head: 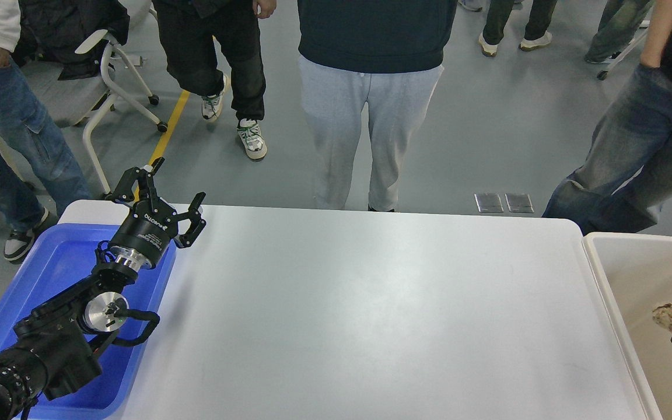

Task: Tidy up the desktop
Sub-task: 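Open the right gripper to drop the paper ball into the bin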

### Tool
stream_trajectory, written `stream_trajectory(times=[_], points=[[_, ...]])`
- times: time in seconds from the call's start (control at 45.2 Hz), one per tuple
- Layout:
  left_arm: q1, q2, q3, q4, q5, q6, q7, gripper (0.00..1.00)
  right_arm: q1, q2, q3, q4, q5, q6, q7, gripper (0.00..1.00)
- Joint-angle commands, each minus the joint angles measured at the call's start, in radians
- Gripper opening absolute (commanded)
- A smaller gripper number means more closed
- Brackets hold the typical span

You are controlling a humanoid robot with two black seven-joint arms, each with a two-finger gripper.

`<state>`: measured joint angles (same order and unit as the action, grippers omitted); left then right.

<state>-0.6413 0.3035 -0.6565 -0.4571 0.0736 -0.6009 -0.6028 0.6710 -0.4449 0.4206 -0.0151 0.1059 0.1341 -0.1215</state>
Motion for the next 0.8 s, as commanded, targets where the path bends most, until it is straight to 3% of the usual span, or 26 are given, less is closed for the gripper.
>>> stream_trajectory(times=[0.0,0.575,0.773], points=[[0.000,0.000,0.000,0.000,0.000,0.001,0.000,1.00,0.001,0.000,0.004,0.001,0.000,0.001,0.002,1.00],[0.000,0.000,0.000,0.000,0.000,0.000,0.000,1.00,0.012,-0.012,-0.009,0.020,-0.014,0.019,0.008,1.00],[0.000,0.000,0.000,0.000,0.000,0.000,0.000,1.00,0.035,-0.092,0.036,0.141,0.001,0.056,0.013,1.00]])
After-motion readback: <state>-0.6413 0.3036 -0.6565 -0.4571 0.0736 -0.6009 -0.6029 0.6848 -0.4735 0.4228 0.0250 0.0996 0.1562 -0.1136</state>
